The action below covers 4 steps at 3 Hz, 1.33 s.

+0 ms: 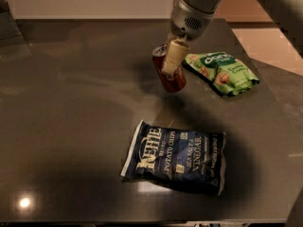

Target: Knock coke can over

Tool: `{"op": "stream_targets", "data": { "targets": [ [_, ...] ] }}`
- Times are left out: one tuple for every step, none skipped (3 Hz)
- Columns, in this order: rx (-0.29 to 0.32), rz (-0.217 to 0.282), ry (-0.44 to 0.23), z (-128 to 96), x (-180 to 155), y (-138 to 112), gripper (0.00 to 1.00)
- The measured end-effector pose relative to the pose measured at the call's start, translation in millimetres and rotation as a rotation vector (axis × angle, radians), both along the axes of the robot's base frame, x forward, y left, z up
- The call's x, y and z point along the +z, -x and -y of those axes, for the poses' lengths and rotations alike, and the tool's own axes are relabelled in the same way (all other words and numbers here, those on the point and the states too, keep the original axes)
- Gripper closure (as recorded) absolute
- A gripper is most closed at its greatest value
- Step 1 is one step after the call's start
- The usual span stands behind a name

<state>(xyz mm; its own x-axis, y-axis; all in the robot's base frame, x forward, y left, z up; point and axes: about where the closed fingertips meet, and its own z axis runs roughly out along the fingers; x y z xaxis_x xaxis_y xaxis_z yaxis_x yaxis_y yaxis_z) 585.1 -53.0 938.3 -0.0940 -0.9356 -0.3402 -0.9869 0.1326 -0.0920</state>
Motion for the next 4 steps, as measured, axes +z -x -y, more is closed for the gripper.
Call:
{"op": "stream_targets", "data": {
  "targets": [
    [0.059,-0.01,0.116,4,-10,14,0.82],
    [0.108,-0.012,0.204,4,-17,23,0.59],
    [0.151,-0.015,0.263,1,-25,29,0.36],
    [0.185,-0.024,0.304,-1,-34,32,0.13]
  ]
}}
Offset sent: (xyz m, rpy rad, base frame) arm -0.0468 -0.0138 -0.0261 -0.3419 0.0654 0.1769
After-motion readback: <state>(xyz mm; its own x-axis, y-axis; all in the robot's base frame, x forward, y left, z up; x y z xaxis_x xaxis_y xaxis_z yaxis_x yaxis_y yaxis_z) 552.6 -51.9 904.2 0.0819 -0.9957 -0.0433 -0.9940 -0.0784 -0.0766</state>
